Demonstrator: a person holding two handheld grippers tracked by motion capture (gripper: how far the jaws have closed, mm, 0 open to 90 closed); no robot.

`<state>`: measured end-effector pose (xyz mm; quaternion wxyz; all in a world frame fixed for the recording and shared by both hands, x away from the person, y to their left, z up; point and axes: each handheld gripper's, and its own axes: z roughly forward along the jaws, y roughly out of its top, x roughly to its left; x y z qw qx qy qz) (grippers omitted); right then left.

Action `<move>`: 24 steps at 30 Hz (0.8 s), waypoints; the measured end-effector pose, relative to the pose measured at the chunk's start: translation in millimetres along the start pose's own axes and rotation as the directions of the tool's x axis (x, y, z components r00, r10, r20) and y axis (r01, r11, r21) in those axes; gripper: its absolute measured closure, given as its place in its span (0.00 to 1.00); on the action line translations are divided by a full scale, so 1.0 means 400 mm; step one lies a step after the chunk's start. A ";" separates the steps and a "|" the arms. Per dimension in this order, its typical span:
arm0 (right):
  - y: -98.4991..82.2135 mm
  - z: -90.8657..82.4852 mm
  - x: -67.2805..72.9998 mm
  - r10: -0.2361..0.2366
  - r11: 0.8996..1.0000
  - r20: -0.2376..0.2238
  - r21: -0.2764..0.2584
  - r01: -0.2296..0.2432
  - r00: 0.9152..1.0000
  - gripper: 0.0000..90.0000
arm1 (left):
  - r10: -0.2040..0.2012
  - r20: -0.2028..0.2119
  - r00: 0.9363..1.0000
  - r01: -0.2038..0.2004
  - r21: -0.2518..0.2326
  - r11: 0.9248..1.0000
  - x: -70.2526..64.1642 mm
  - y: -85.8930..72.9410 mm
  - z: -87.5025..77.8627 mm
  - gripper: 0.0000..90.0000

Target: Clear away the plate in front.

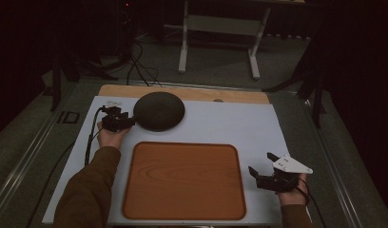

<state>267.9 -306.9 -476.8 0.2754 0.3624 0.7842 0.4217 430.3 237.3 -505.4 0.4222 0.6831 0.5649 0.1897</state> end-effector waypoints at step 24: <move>-0.001 -0.002 -0.003 0.002 1.000 -0.003 0.003 -0.002 1.000 0.16 | -0.063 -0.022 0.998 0.064 0.049 0.997 0.009 -0.004 0.065 0.50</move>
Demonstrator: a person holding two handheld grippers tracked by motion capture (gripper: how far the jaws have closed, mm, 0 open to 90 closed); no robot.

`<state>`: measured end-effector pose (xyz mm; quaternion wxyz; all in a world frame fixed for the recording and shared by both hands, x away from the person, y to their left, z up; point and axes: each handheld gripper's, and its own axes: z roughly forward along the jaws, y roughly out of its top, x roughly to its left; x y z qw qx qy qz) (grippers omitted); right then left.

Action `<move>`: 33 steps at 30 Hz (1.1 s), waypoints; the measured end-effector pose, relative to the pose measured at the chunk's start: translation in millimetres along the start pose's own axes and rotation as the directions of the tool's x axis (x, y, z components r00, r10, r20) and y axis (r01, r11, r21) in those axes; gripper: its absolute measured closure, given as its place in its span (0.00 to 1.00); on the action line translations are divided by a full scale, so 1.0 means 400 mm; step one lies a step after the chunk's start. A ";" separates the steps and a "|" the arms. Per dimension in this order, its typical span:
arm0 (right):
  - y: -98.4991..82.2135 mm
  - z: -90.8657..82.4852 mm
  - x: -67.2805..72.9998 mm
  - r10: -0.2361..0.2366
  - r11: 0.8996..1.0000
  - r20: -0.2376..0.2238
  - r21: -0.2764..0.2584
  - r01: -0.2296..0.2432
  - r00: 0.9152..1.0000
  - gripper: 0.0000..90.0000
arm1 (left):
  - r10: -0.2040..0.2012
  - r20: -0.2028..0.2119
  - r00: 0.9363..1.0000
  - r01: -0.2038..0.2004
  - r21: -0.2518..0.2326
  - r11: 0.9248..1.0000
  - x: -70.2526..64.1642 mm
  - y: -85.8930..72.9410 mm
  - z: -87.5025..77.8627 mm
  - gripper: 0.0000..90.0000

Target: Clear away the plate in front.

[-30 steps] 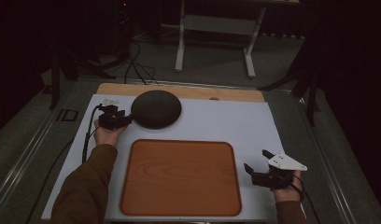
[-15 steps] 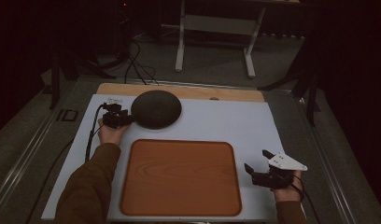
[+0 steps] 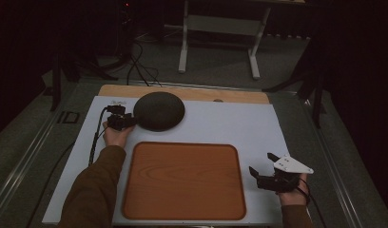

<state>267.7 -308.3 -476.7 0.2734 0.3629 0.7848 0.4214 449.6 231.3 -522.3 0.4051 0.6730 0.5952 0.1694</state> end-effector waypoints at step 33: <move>-0.002 -0.002 -0.003 -0.002 1.000 -0.007 0.007 0.002 1.000 0.16 | -0.077 0.019 0.997 0.076 0.055 0.996 0.004 -0.008 0.057 0.49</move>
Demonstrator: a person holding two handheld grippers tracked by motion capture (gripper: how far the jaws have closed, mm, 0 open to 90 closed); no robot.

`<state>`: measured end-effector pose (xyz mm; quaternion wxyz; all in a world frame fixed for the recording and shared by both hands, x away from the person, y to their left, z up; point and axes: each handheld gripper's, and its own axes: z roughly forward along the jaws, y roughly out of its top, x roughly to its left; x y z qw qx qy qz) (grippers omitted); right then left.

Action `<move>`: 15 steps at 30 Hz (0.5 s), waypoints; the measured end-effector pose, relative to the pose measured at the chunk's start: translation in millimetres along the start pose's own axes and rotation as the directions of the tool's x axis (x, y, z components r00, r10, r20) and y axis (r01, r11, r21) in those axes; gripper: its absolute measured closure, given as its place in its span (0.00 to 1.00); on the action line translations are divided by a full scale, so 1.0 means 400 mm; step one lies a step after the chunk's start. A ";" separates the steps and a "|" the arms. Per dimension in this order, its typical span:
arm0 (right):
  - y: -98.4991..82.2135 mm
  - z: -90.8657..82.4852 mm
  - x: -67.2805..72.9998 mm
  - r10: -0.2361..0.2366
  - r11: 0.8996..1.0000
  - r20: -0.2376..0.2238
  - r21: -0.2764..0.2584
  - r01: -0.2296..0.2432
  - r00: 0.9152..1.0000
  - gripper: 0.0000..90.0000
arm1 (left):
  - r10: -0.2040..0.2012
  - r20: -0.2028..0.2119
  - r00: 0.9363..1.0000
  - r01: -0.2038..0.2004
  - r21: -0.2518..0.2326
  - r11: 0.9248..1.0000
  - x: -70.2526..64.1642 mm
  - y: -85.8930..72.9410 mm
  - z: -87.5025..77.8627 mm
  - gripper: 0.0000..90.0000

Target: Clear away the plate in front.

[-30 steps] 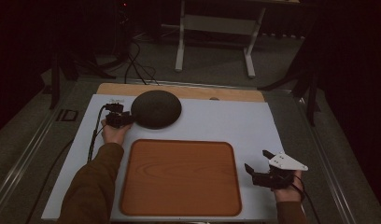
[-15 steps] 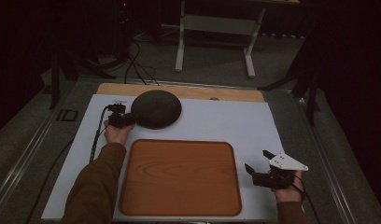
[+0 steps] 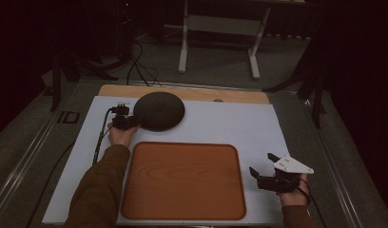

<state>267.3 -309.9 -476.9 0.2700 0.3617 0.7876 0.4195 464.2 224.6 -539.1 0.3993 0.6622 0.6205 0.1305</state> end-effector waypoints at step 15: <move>-0.001 0.002 0.000 0.000 1.000 -0.003 0.004 0.000 1.000 0.16 | -0.142 0.053 0.988 0.142 0.000 0.990 0.022 0.011 0.005 0.57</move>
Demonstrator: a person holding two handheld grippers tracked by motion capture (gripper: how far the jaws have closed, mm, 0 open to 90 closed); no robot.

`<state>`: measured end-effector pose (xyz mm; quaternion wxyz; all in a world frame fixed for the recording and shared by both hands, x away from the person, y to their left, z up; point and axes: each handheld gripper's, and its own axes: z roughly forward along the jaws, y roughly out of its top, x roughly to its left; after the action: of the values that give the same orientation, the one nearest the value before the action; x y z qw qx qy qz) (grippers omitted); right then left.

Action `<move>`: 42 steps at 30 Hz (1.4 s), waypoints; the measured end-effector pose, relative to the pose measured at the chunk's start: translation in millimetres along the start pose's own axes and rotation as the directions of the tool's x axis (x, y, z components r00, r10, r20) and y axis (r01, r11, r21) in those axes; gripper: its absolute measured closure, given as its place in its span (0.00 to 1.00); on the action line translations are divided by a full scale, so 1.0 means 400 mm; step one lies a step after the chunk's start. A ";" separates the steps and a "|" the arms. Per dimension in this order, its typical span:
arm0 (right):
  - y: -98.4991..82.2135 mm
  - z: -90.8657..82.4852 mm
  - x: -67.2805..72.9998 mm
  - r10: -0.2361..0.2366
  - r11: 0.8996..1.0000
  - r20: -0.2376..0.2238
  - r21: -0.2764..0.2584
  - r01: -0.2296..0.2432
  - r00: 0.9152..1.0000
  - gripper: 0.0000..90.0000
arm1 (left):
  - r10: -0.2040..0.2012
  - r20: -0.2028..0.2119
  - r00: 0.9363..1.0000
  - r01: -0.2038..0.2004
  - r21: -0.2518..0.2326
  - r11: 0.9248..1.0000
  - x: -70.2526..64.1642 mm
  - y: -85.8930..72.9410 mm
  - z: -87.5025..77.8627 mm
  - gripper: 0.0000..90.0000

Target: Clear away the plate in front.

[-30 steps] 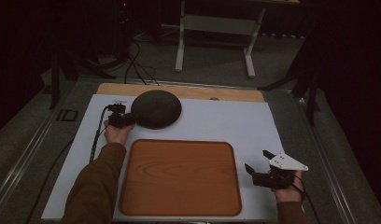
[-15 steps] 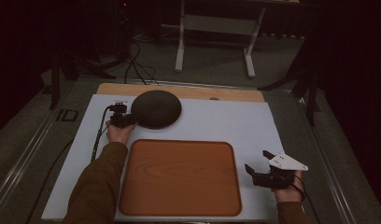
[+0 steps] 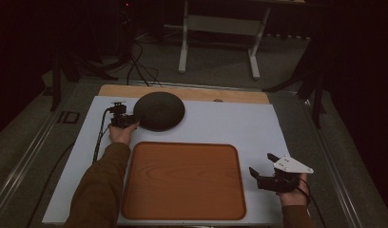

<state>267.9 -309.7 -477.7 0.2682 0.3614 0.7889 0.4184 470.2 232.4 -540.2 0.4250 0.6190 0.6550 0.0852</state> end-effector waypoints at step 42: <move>-0.001 -0.001 -0.003 -0.003 1.000 -0.007 0.013 0.004 1.000 0.16 | -0.343 0.175 0.923 0.357 -0.054 0.933 -0.027 0.007 0.004 0.89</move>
<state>268.3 -311.1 -477.6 0.2637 0.3601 0.7932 0.4143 472.1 222.6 -534.5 0.5112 0.4783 0.7139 -0.0148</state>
